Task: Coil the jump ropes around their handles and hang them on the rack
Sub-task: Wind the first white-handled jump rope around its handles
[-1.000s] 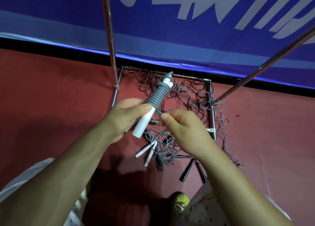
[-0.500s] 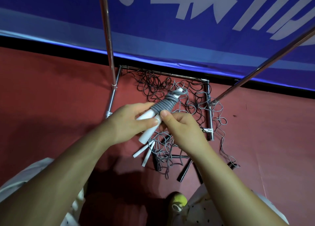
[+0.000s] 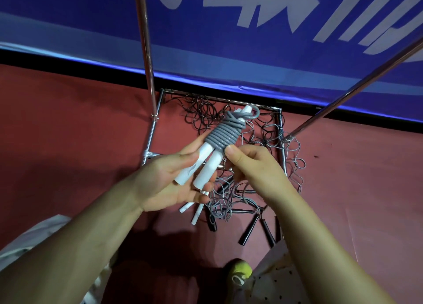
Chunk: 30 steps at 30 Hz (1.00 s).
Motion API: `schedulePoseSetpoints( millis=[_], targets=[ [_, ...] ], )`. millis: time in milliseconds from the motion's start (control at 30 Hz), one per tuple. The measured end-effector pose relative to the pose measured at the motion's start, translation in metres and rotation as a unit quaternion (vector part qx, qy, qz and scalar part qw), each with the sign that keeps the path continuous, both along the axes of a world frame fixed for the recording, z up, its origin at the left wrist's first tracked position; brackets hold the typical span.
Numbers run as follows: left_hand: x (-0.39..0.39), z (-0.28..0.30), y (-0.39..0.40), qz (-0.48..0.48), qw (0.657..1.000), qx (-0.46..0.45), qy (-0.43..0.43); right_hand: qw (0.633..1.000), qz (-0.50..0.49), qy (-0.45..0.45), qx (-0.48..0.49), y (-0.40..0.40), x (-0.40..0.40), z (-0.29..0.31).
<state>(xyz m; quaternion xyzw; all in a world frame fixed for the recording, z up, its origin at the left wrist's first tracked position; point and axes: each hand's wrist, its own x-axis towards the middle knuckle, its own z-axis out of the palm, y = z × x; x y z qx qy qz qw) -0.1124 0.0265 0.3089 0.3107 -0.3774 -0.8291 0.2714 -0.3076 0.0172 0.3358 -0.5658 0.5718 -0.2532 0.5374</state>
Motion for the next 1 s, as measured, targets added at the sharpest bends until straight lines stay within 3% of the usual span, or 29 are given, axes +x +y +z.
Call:
schedulePoseSetpoints(
  millis=[33,100,233,333,500,667,867,1000],
  targets=[
    [-0.003,0.000,0.002,-0.005,0.997,0.030,0.067,1.000,-0.002,0.021,0.009,-0.001,-0.001,0.002],
    [-0.005,0.001,0.001,-0.018,0.995,0.021,0.099,0.998,0.000,0.056,0.002,-0.001,-0.006,-0.001],
    [-0.009,-0.006,-0.007,0.073,0.996,0.039,0.036,0.995,-0.031,0.074,-0.066,0.003,-0.004,0.000],
    [-0.011,-0.001,-0.008,0.124,0.991,0.039,-0.023,0.994,0.005,0.079,-0.078,0.002,-0.002,-0.007],
    [-0.012,-0.006,-0.006,0.120,0.975,-0.042,-0.180,0.996,0.051,0.061,-0.041,0.003,0.000,-0.014],
    [-0.012,-0.005,-0.006,0.101,0.968,-0.083,-0.213,0.999,-0.003,0.007,0.042,0.005,0.007,-0.012],
    [-0.019,-0.010,-0.002,0.110,0.940,-0.159,-0.280,0.998,-0.034,0.023,0.042,0.003,0.014,-0.018],
    [-0.015,-0.004,-0.003,0.097,0.973,-0.043,-0.204,1.000,-0.022,-0.002,-0.005,0.002,0.010,-0.016]
  ],
)
